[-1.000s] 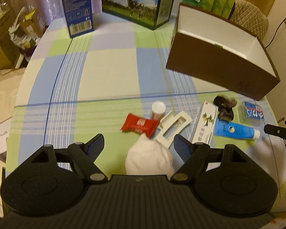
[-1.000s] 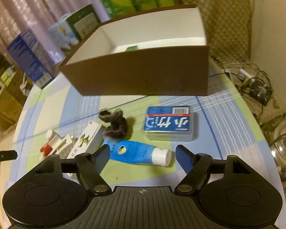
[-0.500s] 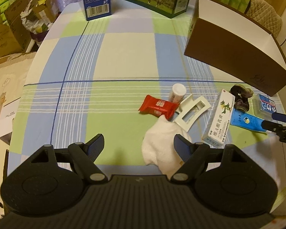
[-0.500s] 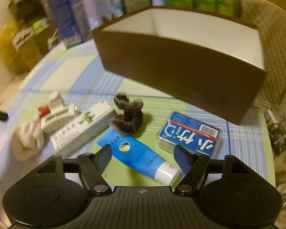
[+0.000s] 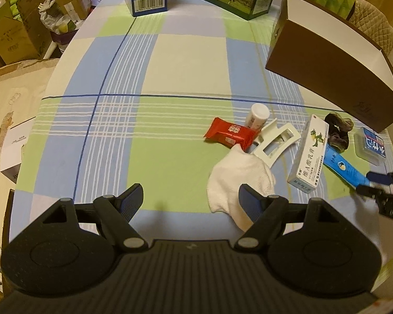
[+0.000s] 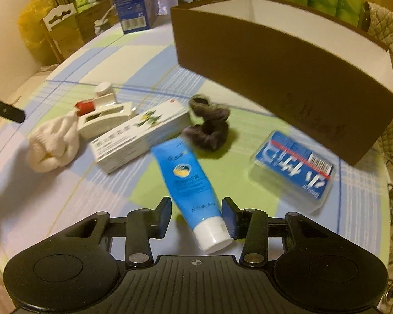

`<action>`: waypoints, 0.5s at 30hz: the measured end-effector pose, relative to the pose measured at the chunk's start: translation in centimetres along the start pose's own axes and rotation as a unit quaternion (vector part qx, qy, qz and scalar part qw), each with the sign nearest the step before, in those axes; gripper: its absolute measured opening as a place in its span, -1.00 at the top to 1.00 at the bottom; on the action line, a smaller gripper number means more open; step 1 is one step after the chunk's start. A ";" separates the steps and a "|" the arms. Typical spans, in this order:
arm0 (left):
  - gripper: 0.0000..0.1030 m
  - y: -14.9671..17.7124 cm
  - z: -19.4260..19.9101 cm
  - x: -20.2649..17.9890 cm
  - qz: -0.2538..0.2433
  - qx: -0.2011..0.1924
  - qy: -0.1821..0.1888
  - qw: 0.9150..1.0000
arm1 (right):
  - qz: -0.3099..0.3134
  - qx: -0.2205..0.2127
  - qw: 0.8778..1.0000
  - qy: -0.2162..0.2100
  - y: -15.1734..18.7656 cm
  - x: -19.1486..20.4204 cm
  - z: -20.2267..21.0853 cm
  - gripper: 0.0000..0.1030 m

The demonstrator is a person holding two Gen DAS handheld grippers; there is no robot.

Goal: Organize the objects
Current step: 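Return both tools to the table toward the remaining items, then grasp the blue hand-cream tube with the right tool while the left tool approaches the pill bottle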

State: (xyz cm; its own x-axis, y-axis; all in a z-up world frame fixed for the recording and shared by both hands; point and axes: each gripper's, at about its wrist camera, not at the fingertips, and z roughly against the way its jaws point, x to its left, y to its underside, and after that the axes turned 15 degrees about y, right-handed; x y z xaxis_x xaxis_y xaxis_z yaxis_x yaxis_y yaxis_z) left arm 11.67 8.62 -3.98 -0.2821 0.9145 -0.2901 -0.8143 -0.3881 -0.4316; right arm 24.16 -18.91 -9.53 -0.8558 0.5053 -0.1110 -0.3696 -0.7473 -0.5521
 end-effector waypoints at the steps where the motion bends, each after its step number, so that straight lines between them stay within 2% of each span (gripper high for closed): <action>1: -0.49 0.0 -0.1 -0.1 -0.002 0.000 0.002 1.000 | -0.001 0.004 1.000 -0.004 0.1 0.3 0.1 0.21; 12: -0.49 -0.1 -0.5 -0.8 -0.014 0.002 0.015 1.000 | 0.007 0.009 1.000 0.014 -0.8 1.8 -1.8 0.21; 15: -0.49 -0.1 -0.6 -0.7 -0.014 0.002 0.015 1.000 | 0.016 0.009 1.000 0.023 -0.3 2.4 -1.6 0.27</action>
State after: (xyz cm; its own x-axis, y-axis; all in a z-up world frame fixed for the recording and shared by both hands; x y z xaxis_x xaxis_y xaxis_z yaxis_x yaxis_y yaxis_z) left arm 12.20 7.92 -4.24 -0.2443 0.9208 -0.3039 -0.8238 -0.3624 -0.4359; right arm 22.82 -16.81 -10.96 -0.8505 0.4991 -0.1661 -0.3486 -0.7713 -0.5326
